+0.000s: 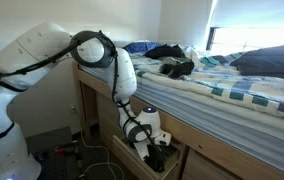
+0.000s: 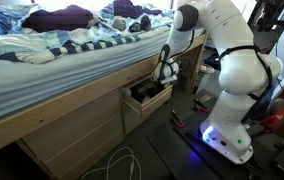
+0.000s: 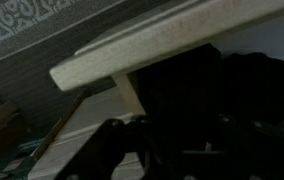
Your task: Pick up the object from the open drawer and put it on the bed
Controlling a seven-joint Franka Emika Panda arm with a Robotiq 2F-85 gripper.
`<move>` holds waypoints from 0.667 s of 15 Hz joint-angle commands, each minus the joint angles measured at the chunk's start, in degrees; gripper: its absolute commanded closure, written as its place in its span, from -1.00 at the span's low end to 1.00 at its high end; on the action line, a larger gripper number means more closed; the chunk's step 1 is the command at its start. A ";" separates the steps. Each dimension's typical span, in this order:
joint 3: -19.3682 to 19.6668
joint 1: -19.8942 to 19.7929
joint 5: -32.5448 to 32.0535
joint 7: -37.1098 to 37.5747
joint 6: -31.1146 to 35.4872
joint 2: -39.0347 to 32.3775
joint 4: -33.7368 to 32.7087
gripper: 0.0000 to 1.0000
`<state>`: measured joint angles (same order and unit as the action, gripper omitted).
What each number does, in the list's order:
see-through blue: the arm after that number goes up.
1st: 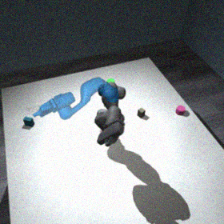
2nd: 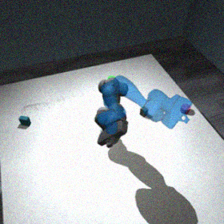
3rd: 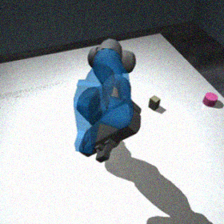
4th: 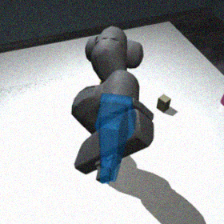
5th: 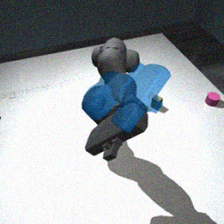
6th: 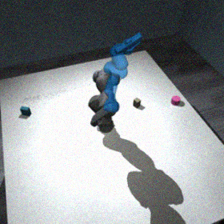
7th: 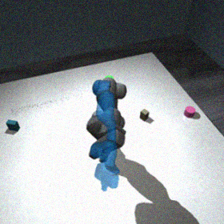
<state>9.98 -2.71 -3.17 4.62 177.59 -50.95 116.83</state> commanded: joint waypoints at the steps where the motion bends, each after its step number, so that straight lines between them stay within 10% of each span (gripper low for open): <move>1: 3.19 3.21 0.32 -0.77 -0.89 3.05 2.11 0.76; 10: 11.39 11.88 -1.37 -0.69 -2.50 11.71 10.51 0.84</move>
<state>18.25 6.38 -3.45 4.61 177.07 -44.59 122.59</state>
